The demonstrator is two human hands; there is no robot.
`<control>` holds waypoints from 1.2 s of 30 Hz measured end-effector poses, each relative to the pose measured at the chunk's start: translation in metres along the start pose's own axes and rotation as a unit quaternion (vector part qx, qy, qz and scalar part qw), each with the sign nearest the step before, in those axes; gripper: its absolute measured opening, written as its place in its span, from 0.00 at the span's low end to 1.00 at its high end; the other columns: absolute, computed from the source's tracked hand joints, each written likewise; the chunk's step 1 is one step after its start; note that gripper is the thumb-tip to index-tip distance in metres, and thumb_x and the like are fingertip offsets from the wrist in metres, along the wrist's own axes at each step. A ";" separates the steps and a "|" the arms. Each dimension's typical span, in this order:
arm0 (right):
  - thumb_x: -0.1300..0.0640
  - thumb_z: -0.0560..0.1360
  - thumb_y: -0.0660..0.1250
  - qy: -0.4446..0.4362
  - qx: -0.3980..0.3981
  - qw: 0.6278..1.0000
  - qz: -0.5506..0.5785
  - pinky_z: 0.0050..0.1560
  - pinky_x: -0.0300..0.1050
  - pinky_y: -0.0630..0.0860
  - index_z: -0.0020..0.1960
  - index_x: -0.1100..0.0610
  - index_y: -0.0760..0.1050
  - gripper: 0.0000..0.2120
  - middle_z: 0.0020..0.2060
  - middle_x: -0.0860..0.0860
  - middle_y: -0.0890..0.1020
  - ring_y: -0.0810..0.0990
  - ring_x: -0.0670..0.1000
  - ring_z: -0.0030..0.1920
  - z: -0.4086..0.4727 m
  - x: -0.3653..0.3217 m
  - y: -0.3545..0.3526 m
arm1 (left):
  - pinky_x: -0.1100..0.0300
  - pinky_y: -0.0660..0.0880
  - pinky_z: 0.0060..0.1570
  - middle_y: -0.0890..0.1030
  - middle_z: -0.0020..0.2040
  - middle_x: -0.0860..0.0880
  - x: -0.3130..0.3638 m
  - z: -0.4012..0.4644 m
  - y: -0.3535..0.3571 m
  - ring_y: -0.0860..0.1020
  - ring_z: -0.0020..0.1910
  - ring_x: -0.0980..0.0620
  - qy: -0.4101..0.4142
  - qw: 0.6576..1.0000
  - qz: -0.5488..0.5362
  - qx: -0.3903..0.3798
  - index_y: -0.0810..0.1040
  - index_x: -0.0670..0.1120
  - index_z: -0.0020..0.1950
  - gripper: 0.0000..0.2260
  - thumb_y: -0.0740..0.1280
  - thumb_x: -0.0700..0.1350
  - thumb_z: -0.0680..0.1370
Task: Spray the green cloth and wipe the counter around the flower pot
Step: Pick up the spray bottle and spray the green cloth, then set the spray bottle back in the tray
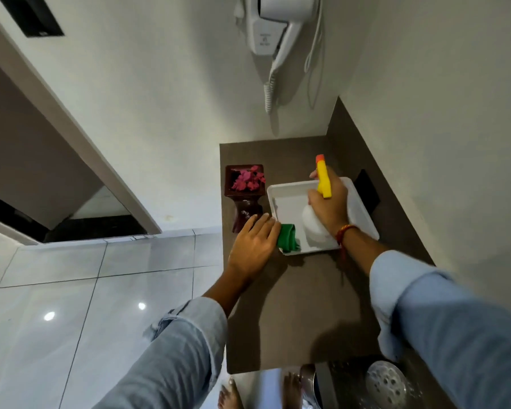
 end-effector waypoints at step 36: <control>0.59 0.82 0.60 0.162 -0.013 0.980 0.116 0.68 0.54 0.73 0.75 0.52 0.65 0.22 0.66 0.56 0.77 0.76 0.56 0.64 -0.001 0.024 0.014 | 0.38 0.73 0.65 0.82 0.59 0.35 -0.069 -0.046 -0.039 0.80 0.60 0.35 -0.034 0.995 0.079 -0.057 0.79 0.35 0.62 0.25 0.78 0.38 0.67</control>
Point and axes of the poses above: each hand's wrist, its own z-axis towards the middle knuckle, its own y-axis out of the palm, x = y × z, the point moved 1 cm from there along z, towards the middle knuckle
